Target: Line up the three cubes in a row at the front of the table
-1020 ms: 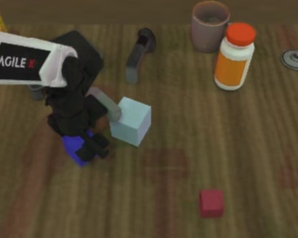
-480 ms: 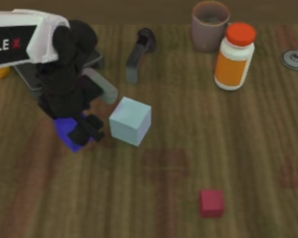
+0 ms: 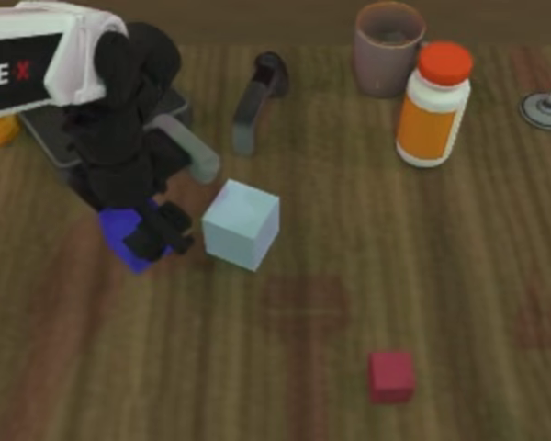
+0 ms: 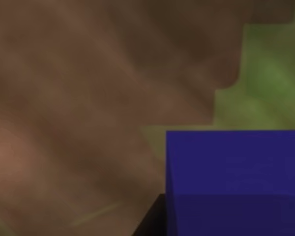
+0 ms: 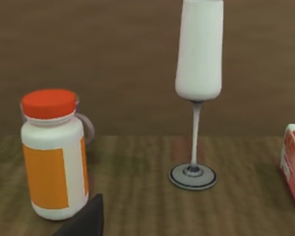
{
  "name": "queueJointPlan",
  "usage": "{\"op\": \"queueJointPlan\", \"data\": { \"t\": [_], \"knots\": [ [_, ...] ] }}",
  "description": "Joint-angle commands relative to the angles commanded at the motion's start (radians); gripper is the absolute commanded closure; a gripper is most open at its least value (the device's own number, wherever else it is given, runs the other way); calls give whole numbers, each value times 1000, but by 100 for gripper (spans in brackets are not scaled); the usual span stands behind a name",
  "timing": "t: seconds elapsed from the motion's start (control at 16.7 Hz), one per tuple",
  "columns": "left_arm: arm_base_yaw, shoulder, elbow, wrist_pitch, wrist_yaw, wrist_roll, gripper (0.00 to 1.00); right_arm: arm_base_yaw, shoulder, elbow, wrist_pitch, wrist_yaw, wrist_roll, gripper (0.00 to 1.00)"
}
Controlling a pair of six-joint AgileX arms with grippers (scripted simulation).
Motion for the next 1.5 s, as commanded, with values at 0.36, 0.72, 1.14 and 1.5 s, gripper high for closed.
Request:
{"op": "queueJointPlan", "data": {
  "t": [0.36, 0.72, 1.14, 1.5],
  "knots": [
    [-266, 5, 37, -41, 1, 70, 100, 0, 0, 0, 0, 0, 0, 0],
    [-557, -8, 69, -76, 1, 138, 100, 0, 0, 0, 0, 0, 0, 0],
    [-579, 0, 57, -60, 2, 147, 100, 0, 0, 0, 0, 0, 0, 0],
    [-580, 72, -54, 136, 1, 147, 100, 0, 0, 0, 0, 0, 0, 0]
  ]
}}
